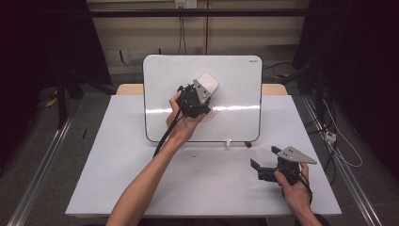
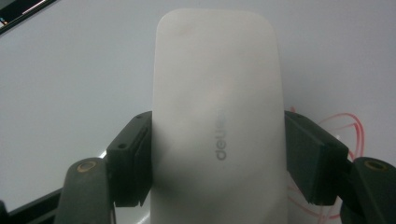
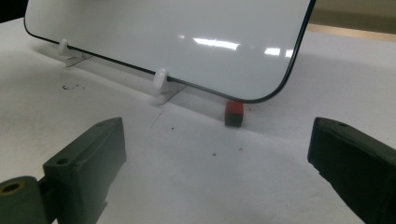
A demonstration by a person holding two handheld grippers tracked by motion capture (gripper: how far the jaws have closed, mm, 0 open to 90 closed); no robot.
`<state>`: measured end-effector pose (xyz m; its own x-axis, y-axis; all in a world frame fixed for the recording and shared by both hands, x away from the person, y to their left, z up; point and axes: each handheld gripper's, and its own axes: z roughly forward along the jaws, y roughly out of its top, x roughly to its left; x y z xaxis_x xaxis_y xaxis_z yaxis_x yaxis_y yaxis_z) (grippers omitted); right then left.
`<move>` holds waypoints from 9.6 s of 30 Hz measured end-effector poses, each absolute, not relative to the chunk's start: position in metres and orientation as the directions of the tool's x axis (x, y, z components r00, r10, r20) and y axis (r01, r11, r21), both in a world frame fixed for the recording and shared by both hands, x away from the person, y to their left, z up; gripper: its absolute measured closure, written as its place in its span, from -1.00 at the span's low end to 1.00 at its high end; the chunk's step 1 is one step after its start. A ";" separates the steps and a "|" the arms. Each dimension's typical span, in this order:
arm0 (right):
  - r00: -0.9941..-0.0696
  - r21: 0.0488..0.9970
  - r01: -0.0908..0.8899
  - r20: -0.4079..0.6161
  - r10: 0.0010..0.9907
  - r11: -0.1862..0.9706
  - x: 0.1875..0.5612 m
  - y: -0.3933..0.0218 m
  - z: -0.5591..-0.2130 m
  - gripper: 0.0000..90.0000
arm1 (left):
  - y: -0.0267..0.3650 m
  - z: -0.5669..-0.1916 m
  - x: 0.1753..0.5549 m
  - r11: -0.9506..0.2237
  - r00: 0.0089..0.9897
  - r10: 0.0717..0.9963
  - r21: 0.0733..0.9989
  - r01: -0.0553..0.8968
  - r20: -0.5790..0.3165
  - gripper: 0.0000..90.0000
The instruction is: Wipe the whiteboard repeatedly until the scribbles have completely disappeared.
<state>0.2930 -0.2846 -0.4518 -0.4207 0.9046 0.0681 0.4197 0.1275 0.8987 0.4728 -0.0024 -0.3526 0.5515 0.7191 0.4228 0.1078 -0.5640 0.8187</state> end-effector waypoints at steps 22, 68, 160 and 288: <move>-0.418 0.900 0.420 0.075 0.905 0.119 0.290 -0.286 -0.451 -0.91 | 0.004 -0.327 0.496 -0.550 0.513 0.744 0.829 0.104 0.429 -0.31; -0.429 0.899 0.417 0.063 0.901 0.135 0.291 -0.284 -0.451 -0.91 | -0.003 -0.374 0.453 -0.631 0.592 0.648 0.773 0.065 0.479 -0.31; -0.426 0.898 0.420 0.064 0.903 0.134 0.290 -0.284 -0.452 -0.91 | -0.038 -0.367 0.460 -0.669 0.594 0.602 0.743 0.012 0.533 -0.31; -0.425 0.899 0.418 0.064 0.903 0.133 0.292 -0.284 -0.452 -0.91 | 0.044 -0.348 0.477 -0.479 0.583 0.750 0.864 0.153 0.313 -0.31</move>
